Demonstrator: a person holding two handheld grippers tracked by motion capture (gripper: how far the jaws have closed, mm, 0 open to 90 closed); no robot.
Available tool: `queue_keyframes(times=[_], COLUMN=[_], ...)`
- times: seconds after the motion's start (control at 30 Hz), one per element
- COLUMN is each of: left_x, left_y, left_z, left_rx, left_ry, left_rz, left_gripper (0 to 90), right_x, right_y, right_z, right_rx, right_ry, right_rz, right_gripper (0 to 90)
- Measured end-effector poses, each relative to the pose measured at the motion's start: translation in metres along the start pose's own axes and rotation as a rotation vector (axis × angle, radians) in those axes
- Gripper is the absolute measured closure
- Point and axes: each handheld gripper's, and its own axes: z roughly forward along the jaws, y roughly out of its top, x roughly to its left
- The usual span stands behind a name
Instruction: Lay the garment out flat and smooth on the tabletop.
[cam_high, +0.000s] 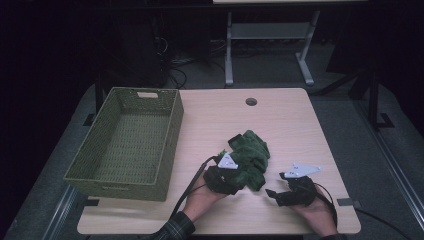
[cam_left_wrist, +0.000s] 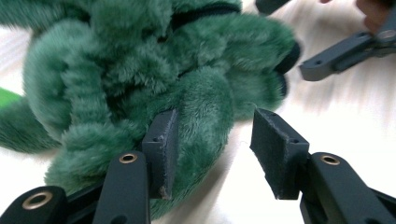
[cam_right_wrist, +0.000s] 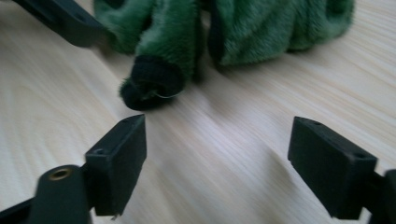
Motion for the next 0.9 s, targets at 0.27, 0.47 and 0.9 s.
queue_keyframes(times=[0.27, 0.47, 0.9], left_x=[0.002, 0.005, 0.004], left_y=[-0.002, -0.001, 0.003], left_z=[0.010, 0.010, -0.002], left_rx=[0.039, 0.046, -0.033], left_ry=[0.041, 0.060, -0.044], left_rz=[0.035, 0.031, -0.018], left_gripper=[56.6, 74.3, 82.6], right_x=[0.005, 0.008, 0.015], right_y=[0.004, 0.006, 0.017], right_z=[0.003, 0.005, 0.019], right_rx=[-0.021, -0.033, 0.002], right_ry=[0.078, 0.132, 0.148], right_rz=[0.016, 0.033, -0.004], right_gripper=[29.1, 38.8, 67.1])
